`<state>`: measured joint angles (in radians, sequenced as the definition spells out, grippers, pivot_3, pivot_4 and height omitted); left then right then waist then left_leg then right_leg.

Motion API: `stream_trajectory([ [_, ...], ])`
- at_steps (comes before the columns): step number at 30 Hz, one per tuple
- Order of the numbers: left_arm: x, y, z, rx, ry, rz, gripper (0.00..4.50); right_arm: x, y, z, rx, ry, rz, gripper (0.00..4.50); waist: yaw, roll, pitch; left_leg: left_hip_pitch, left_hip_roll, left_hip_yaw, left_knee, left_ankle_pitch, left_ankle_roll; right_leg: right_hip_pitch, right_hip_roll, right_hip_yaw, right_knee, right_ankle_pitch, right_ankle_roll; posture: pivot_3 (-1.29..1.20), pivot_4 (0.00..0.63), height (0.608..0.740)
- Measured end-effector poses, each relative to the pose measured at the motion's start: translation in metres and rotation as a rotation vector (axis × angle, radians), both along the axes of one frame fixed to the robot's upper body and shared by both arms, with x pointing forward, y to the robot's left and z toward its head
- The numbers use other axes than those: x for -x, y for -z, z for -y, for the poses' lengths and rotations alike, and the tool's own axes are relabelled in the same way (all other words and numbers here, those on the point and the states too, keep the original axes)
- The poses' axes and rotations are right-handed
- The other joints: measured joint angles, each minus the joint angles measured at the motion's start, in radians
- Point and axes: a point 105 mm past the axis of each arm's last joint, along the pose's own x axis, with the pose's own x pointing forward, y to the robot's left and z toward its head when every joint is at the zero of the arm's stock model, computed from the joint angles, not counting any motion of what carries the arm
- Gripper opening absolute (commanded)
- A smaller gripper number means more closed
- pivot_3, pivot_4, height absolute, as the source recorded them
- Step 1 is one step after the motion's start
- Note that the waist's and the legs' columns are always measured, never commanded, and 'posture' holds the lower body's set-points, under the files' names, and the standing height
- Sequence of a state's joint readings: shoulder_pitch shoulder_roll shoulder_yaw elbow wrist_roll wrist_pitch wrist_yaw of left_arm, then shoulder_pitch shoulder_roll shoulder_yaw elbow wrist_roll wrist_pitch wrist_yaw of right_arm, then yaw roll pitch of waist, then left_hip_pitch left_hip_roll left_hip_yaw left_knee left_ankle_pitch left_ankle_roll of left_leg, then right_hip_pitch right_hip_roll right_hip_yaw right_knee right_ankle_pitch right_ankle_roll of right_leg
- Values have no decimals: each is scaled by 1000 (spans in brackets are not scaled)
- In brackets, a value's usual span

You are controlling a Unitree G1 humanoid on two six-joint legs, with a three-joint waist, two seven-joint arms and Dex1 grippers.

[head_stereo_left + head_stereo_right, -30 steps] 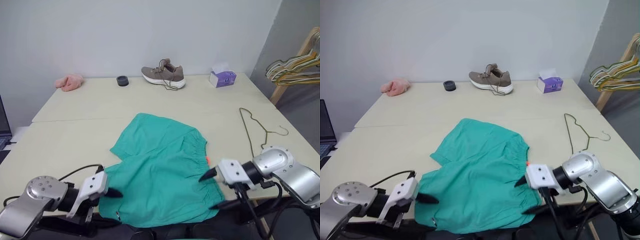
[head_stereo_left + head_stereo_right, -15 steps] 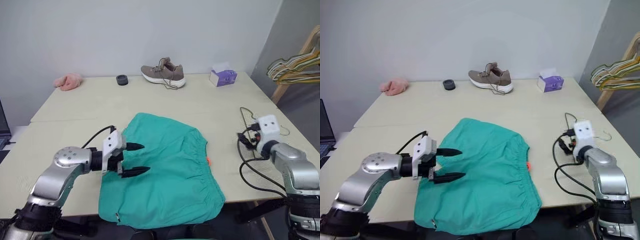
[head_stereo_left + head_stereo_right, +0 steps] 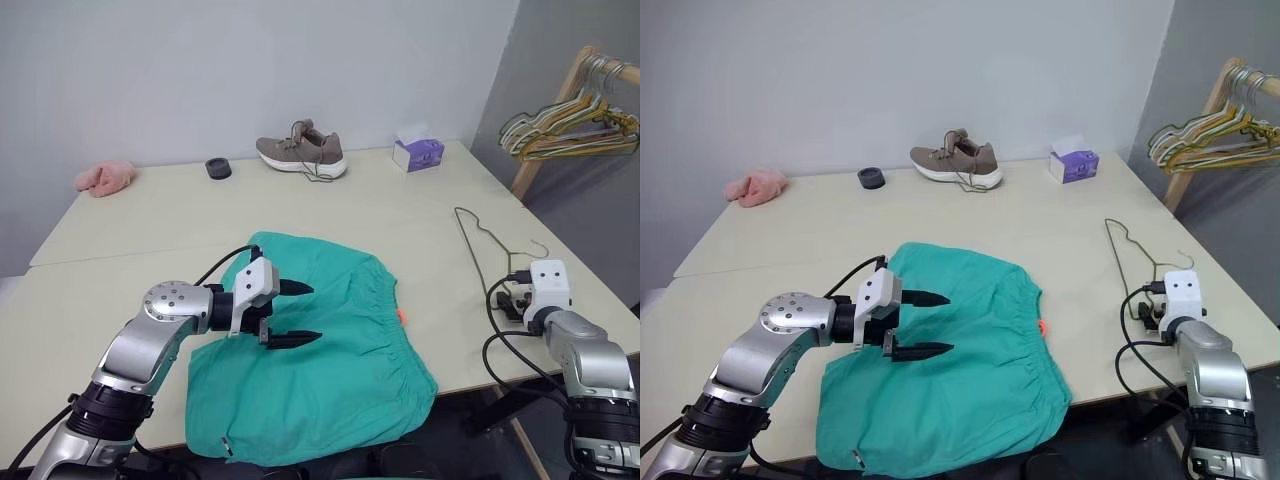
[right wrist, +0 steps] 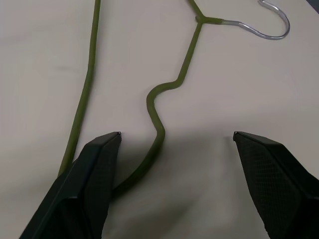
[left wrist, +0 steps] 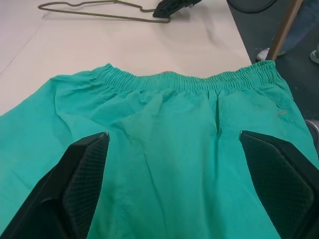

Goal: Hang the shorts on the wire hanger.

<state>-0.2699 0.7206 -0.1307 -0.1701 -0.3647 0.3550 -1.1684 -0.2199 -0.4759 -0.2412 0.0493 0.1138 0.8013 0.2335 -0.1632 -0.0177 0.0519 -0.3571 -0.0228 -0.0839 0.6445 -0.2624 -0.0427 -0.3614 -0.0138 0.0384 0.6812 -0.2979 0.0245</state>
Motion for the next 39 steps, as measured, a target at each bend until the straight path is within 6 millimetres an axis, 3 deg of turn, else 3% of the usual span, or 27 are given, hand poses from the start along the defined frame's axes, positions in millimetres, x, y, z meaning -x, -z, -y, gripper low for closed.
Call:
stream_trajectory([
  [4, -2, 3, -3, -10, -10, 9, 4435, -5, 7, -10, -91, -53, -76, 1814, -1, -6, -4, 12, 1, 2, 0, -3, 4, 10, 1, 2, -2, 0, 0, -187, 0, 740],
  [9, -3, 3, -2, -9, -8, 26, 4435, -17, 11, -17, -149, -70, -127, 60, -7, -13, -9, 13, 1, 4, 1, -3, 4, 11, 1, 5, -2, 1, 1, -180, 0, 740],
  [15, -9, 3, -4, 10, -62, 34, 4468, -29, 7, -20, -23, -157, -100, 6, -7, -16, -11, 12, 1, 5, 1, -3, 5, 10, 0, 8, -3, 2, 3, -171, 0, 740],
  [19, -28, 3, -27, 27, -226, 39, 4468, -40, -4, -34, 119, -307, -29, 6, -8, -7, -5, 11, 1, 6, 0, -3, 5, 8, 0, 8, -2, 2, 4, -172, 0, 740],
  [22, -48, -6, -50, 45, -362, 72, 4468, -53, -28, -47, 250, -428, 81, 6, -6, -1, -1, 7, 1, 6, 0, -3, 5, 4, 0, 8, -2, 2, 4, -172, 0, 740],
  [28, -78, -31, -90, 121, -590, 107, 4468, -70, -84, -70, 455, -575, 314, 6, -4, -1, -2, -8, -1, 4, 1, -3, 4, -9, -3, 6, -1, 3, 5, -172, 0, 740],
  [33, -84, -33, -109, 199, -690, 36, 4468, -68, -101, -94, 551, -706, 441, 6, -4, -1, -1, -8, -2, 5, 1, -3, 5, -10, -5, 6, -2, 6, 1, -176, 0, 740],
  [39, -75, -29, -104, 261, -631, -118, 4468, -47, -125, -141, 667, -991, 631, 6, -7, -1, -1, -8, -1, 4, 1, -3, 5, -10, -5, 5, -1, 5, 2, -184, 0, 740],
])
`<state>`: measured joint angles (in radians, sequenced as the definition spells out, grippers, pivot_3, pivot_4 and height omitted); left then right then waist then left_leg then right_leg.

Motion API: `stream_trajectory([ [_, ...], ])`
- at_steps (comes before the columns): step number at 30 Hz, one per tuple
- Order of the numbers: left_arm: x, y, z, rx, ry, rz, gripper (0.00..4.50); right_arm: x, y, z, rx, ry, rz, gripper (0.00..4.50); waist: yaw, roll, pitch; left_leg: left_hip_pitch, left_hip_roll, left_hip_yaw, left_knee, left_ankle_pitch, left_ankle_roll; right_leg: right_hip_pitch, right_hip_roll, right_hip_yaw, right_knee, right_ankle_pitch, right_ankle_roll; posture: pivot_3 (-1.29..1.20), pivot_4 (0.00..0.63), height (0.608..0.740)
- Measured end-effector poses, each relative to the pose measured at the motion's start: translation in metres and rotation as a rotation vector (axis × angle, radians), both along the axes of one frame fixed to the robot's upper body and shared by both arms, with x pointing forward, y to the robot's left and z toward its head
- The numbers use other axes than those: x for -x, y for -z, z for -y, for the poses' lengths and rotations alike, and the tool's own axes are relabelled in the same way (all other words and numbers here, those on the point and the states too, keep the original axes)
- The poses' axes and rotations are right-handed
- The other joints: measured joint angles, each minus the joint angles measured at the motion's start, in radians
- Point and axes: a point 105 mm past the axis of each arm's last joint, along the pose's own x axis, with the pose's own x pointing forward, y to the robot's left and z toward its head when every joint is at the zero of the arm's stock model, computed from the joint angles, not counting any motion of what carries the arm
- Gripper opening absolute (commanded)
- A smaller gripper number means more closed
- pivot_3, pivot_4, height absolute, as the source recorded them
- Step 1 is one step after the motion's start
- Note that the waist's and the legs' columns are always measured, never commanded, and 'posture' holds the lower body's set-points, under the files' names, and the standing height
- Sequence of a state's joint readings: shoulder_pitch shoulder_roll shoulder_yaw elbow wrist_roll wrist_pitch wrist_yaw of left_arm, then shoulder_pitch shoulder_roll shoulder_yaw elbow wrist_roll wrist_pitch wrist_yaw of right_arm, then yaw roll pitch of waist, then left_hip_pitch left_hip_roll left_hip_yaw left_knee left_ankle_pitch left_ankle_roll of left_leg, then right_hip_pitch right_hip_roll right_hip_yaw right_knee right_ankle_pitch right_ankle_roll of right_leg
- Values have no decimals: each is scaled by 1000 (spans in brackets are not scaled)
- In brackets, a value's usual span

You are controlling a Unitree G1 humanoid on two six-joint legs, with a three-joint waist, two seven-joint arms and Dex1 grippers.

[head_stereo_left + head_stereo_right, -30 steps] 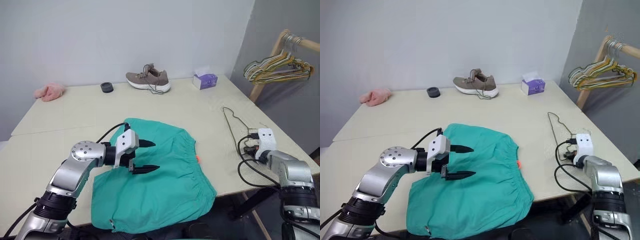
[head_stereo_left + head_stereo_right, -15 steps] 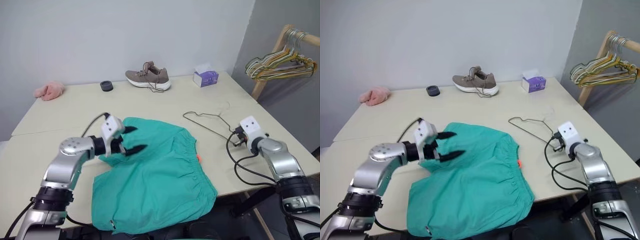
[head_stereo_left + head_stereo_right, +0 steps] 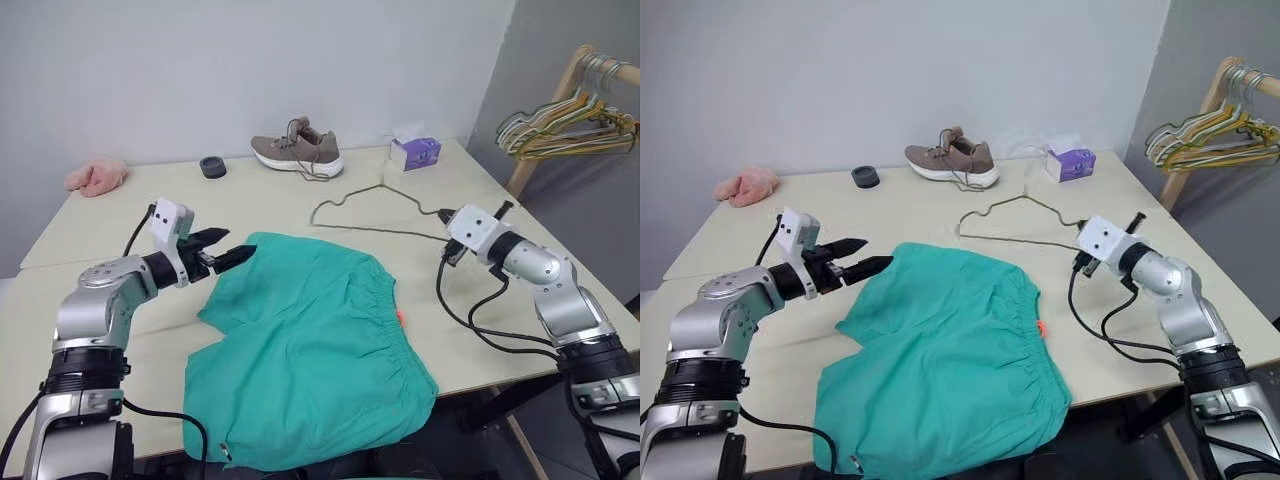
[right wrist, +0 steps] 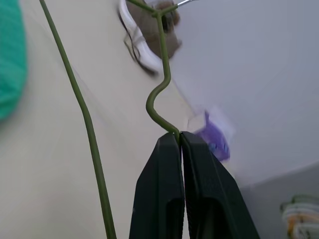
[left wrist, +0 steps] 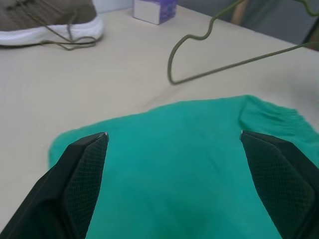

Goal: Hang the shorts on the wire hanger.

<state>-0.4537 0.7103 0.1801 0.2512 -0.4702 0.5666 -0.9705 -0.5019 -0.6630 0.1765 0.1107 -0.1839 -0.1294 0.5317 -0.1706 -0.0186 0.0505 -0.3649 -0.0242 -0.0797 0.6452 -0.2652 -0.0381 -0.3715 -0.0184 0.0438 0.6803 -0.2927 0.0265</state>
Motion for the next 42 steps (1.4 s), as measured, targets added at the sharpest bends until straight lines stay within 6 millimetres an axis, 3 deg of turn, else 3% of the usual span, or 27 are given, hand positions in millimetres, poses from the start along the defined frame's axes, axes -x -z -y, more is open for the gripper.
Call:
stream_trajectory([
  [6, 5, 1, 6, -42, 95, -53, 4468, 30, -9, -45, 64, -282, 90, 6, -1, 0, 0, 0, 0, 0, 1, 0, 0, 1, 0, 0, 0, 0, 0, -190, 0, 740],
  [10, 13, 12, 12, -101, 184, -102, 4468, 38, -8, -56, 85, -359, 96, 6, -1, 0, 0, 1, 0, 0, 1, 0, 0, 1, 0, 0, 0, 0, -1, -194, 0, 740],
  [17, 47, 38, 34, -158, 412, -218, 4468, 45, -14, -73, 86, -437, 114, 6, -8, 0, 0, 1, 0, -1, 0, 0, 0, 0, 0, 0, 1, 1, -2, -196, 0, 740],
  [20, 50, 40, 32, -178, 427, -227, 3911, 47, -15, -75, 74, -455, 110, 0, -8, 0, 0, 1, 0, -1, 1, 0, 0, 1, 0, 0, 1, 1, -1, -195, 0, 740],
  [32, 56, 48, 31, -183, 439, -249, 133, 51, -18, -77, 59, -472, 97, 0, -8, 0, 0, 1, 0, -1, 1, 0, 0, 1, 0, 0, 1, 1, -2, -193, 0, 740],
  [35, 62, 47, 37, -185, 478, -242, 18, 49, -15, -72, 65, -450, 65, 0, -8, 0, 0, 1, 0, -1, 1, 0, 0, 1, 0, 0, 1, 1, -2, -191, 0, 740],
  [38, 63, 48, 39, -178, 477, -246, 0, 53, -12, -74, 67, -469, 32, 744, -7, 0, 0, 1, 0, -1, 1, 0, 0, 1, 0, 0, 1, 1, -1, -189, 0, 740],
  [42, 61, 45, 42, -203, 472, -205, 0, 65, -1, -77, 43, -507, -90, 2131, -1, 0, 0, 1, 0, -1, 1, 0, 0, 1, 0, 0, 1, 1, -1, -188, 0, 740],
])
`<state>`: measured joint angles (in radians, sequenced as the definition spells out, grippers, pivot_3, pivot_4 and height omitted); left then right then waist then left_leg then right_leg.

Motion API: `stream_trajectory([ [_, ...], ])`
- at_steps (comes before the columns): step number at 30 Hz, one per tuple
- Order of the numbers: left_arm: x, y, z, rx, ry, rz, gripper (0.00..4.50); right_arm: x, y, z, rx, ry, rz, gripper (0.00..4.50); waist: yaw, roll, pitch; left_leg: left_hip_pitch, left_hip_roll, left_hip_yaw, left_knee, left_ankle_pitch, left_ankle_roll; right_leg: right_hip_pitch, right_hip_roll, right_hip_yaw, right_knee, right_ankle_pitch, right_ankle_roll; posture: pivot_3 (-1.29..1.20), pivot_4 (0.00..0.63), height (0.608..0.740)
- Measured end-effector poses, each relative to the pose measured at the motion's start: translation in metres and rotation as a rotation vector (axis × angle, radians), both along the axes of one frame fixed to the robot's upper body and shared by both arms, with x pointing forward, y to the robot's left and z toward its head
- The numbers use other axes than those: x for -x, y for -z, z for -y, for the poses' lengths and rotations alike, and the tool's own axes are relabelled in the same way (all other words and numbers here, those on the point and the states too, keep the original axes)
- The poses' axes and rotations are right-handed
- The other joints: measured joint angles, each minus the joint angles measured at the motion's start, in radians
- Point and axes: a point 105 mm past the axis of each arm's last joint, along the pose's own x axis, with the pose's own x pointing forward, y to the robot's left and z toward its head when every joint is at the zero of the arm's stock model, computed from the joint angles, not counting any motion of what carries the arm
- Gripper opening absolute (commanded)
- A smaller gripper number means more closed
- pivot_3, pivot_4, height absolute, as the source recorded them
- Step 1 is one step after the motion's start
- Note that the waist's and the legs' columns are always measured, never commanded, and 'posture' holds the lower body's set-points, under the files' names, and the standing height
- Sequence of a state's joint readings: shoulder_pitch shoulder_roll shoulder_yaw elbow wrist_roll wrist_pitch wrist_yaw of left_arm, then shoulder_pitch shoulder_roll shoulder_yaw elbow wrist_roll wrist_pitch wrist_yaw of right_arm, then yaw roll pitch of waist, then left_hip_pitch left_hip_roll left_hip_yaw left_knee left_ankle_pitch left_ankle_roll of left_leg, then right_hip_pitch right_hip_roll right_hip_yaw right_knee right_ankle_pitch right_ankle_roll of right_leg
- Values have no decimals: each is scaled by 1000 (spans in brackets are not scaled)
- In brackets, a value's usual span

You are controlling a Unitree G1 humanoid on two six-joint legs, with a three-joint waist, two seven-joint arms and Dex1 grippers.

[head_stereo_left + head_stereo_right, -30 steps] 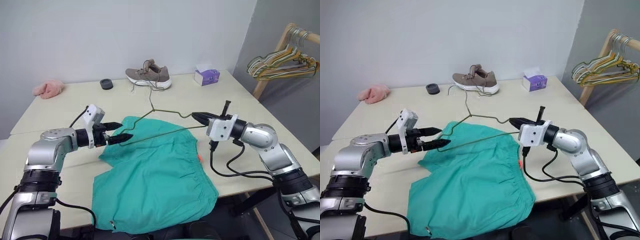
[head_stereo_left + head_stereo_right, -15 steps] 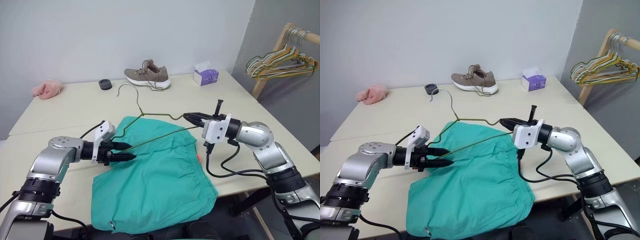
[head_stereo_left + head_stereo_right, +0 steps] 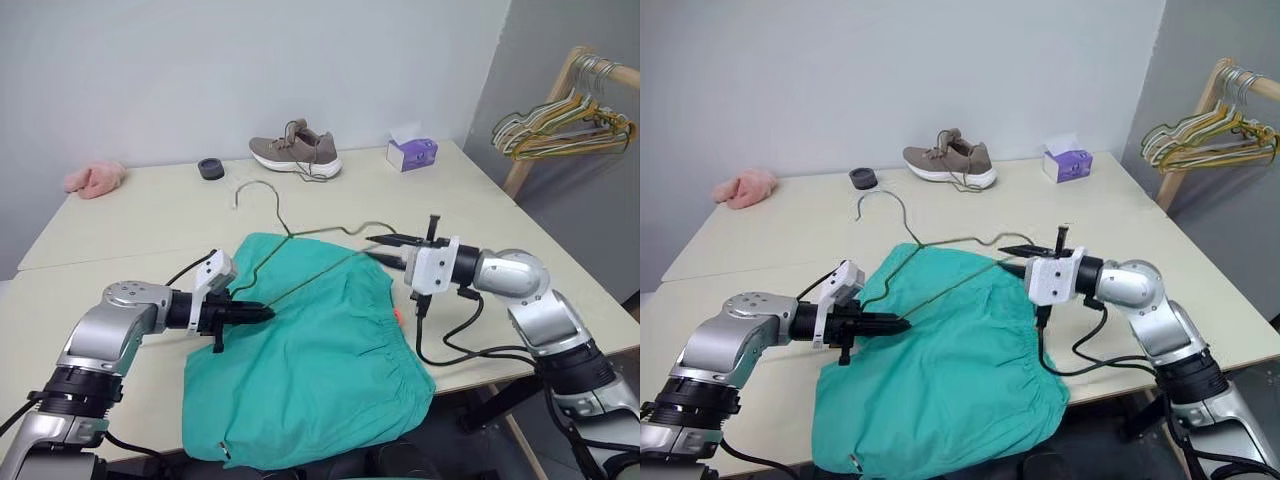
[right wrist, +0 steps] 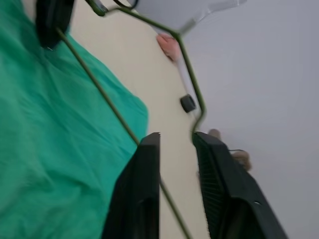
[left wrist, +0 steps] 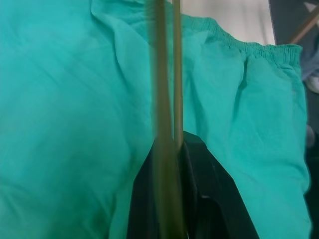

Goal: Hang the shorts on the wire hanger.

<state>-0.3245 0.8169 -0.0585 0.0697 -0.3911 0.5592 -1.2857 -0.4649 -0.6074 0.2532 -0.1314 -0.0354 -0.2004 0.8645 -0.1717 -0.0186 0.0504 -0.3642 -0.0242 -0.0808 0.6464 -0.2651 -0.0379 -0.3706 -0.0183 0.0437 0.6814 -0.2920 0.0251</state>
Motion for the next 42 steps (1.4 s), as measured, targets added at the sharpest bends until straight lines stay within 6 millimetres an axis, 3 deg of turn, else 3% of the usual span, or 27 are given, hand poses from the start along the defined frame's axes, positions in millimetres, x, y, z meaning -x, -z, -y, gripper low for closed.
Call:
stream_trajectory([
  [6, 2, 1, -2, -111, 52, 92, 0, -4, 1, 33, 3, 162, -269, 4314, 6, 0, 0, 0, 0, 0, 0, 0, 0, 0, 0, -1, 0, 0, 0, -200, 0, 740],
  [7, 4, 0, -3, -141, 71, 108, 0, -4, 2, 36, 12, 184, -308, 4446, 6, 0, 0, 0, 0, 0, 0, 0, 0, 0, 0, -1, 0, 0, 0, -202, 0, 740],
  [14, 9, -1, 5, -270, 218, 192, 0, 13, 11, 23, 123, 158, -499, 4446, 3, 0, 0, 0, 0, 0, 0, 0, 0, 0, 0, 0, 0, -3, 4, -205, 0, 740],
  [19, 3, -7, 8, -324, 253, 256, 0, 22, 34, 9, 235, 128, -617, 4446, 2, 0, 0, 0, 0, 0, 0, 0, 0, 0, 0, 0, -1, -3, 5, -201, 0, 740],
  [22, 3, -5, 8, -355, 268, 271, 0, 24, 45, 2, 272, 126, -671, 3845, 1, 0, 0, 0, 0, 0, 0, 0, 0, 0, 0, 0, -1, -3, 5, -197, 0, 740],
  [32, 6, 0, 9, -373, 287, 274, 0, 21, 63, -1, 289, 170, -781, 211, 4, 0, 0, 0, 0, 0, 0, 0, 0, 0, 0, -1, -1, -3, 5, -186, 0, 740],
  [33, 6, 0, 9, -373, 287, 273, 0, 20, 63, -1, 291, 172, -781, 14, 4, 0, 0, 0, 0, 0, 0, 0, 0, 0, 0, -1, -1, -3, 5, -184, 0, 740],
  [38, 9, 4, 9, -362, 284, 257, 0, 21, 65, -1, 298, 173, -786, 14, 3, 0, 0, 0, 0, 0, 0, 0, 0, 0, 0, -1, 0, -3, 5, -188, 0, 740],
  [42, 7, 2, 14, -286, 239, 246, 1013, 22, 69, 1, 300, 182, -802, 0, 4, 0, 0, 0, 0, -1, 0, 0, 0, 0, 0, -1, 0, -3, 5, -189, 0, 740],
])
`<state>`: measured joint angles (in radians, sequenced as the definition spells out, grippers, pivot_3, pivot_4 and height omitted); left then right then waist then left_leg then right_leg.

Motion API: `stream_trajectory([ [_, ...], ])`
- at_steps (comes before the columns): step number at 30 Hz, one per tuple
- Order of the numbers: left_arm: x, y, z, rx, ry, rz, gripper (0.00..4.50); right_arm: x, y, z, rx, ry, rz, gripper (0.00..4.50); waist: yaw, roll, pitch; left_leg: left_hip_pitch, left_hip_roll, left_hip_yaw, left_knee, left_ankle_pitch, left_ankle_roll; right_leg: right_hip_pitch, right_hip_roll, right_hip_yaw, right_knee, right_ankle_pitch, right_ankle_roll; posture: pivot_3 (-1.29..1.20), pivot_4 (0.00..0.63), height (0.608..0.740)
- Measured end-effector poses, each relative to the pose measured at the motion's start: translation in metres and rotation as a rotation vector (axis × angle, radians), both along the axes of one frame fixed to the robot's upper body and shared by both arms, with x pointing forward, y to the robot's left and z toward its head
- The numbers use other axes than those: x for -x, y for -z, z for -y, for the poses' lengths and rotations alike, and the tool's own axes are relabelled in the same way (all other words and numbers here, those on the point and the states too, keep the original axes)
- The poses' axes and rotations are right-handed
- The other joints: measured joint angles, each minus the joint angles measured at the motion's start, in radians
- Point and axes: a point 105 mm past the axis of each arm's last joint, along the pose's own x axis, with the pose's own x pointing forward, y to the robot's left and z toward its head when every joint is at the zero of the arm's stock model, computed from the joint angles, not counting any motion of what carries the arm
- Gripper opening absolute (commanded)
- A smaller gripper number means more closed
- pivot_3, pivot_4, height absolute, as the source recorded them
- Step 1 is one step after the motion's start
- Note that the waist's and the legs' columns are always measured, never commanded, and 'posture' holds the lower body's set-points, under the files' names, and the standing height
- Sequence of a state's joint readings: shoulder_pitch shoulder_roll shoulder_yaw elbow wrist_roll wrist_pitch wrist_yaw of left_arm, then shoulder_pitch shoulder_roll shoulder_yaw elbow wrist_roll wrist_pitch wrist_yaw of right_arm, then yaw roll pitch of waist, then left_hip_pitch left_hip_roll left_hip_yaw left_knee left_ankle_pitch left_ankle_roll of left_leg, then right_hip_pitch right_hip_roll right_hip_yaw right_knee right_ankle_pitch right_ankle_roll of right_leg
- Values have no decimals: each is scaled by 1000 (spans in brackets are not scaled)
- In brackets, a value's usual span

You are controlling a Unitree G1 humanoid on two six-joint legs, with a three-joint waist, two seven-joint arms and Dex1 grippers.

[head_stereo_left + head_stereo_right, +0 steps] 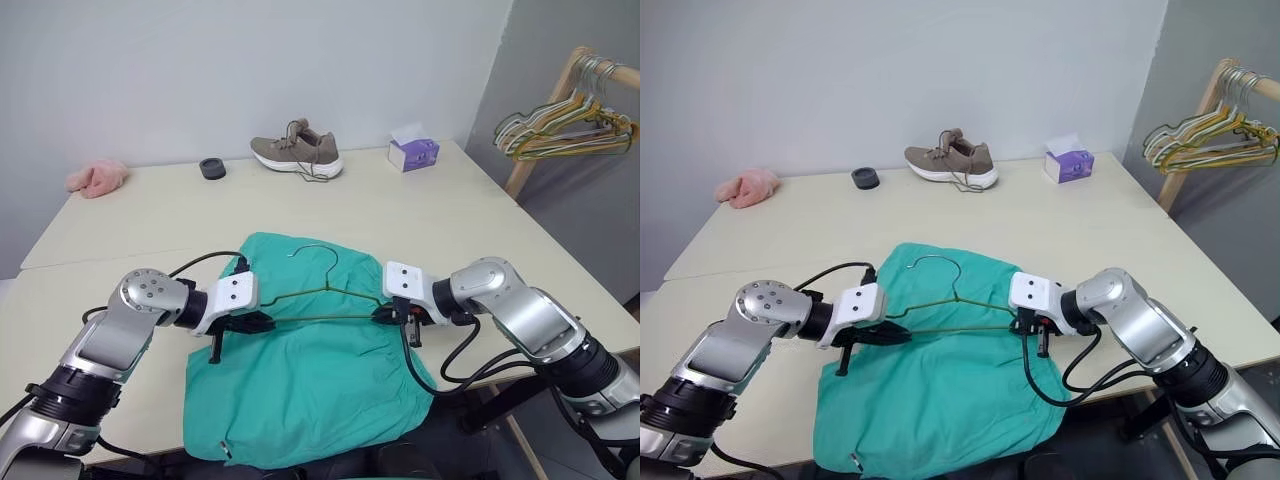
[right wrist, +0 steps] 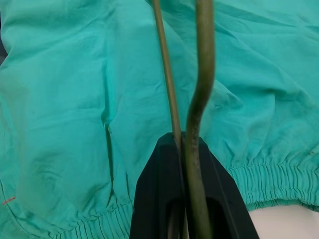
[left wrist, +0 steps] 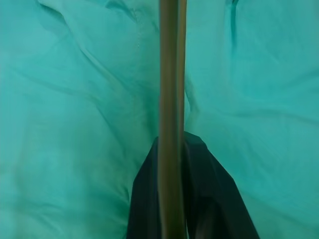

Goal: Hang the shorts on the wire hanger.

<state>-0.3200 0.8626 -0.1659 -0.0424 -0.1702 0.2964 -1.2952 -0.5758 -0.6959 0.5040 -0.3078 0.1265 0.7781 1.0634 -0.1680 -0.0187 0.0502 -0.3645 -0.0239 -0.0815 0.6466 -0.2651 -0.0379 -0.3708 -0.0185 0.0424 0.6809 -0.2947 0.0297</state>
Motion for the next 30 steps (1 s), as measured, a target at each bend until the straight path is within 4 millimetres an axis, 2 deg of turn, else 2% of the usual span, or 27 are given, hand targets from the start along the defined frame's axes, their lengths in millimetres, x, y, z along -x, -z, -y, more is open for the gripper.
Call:
stream_trajectory([
  [3, -3, -5, 5, 82, -31, -11, 1935, 1, 4, 2, -3, 18, -25, 0, 0, 0, 0, 0, 0, 0, 0, 0, 0, 0, 0, 0, 0, 0, 0, -191, 0, 740],
  [8, -7, -15, 2, 179, -103, -34, 3379, -2, 1, 12, -26, 82, -30, 0, 0, 0, 0, 0, 0, 0, 0, 0, 0, 0, 0, 0, 0, 0, 0, -196, 0, 740],
  [11, -12, -21, -8, 230, -183, -39, 4294, -4, 3, 27, -11, 142, -44, 0, 0, 0, 0, 0, 0, 0, 0, 0, 0, 0, 0, 0, 0, 0, 0, -200, 0, 740],
  [12, -14, -24, -12, 249, -207, -39, 4472, -6, 2, 32, -9, 164, -39, 0, -1, 0, 0, 0, 0, 0, 0, 0, 0, 0, 0, 0, 0, 0, 0, -200, 0, 740],
  [16, -20, -27, -24, 293, -290, -36, 4472, -8, -3, 51, -32, 258, -49, 0, -1, 0, 0, 0, 0, 0, 0, 0, 0, 0, 0, 0, 0, 0, 0, -216, 0, 740],
  [21, -26, -19, -41, 304, -394, -36, 4472, 5, 9, 92, -39, 442, -133, 0, 2, -1, -1, 0, -1, 0, 0, 0, 0, 0, -1, 0, 0, 0, 0, -245, 0, 740],
  [24, -28, -14, -39, 302, -397, -17, 4472, 16, 7, 115, -60, 542, -157, 0, 1, -1, -1, 0, -1, 0, 0, 0, 0, 1, -1, 0, -1, 0, 0, -270, 0, 740],
  [30, -20, -7, -29, 301, -331, -65, 4472, 47, 16, 156, -80, 737, -271, 0, -8, -2, -1, 0, 0, 1, 0, 0, 0, 1, 0, 1, 0, 0, 0, -300, 0, 740],
])
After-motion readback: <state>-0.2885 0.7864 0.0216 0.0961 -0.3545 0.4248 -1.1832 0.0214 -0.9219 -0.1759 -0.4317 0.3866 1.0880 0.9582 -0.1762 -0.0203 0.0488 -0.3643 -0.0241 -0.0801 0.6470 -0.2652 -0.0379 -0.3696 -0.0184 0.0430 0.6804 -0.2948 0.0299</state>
